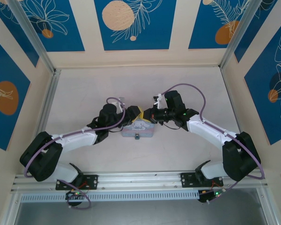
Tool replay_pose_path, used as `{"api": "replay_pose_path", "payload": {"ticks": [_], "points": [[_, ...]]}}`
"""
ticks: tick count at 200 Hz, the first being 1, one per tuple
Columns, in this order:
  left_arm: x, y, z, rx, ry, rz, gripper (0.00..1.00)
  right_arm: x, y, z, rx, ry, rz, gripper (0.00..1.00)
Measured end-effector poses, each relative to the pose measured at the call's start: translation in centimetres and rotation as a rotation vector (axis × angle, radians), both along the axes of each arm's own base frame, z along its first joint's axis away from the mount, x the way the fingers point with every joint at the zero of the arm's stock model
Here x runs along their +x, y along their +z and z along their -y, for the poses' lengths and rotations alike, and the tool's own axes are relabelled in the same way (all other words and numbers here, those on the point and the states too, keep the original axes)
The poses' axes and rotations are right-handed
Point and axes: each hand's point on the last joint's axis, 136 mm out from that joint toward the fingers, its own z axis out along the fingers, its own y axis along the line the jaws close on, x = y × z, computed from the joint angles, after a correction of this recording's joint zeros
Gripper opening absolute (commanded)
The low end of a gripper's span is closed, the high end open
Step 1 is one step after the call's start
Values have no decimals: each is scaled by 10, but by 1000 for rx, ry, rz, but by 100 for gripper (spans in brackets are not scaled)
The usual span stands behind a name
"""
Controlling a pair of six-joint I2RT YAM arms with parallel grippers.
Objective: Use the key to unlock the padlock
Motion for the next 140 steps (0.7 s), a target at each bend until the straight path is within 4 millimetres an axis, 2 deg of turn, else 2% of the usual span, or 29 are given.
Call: {"api": "replay_pose_path", "payload": {"ticks": [118, 140], "points": [[1, 5, 1, -24, 6, 3, 0, 0, 0, 0, 0, 0, 0, 0], [1, 6, 1, -24, 7, 8, 0, 0, 0, 0, 0, -1, 0, 0]]}}
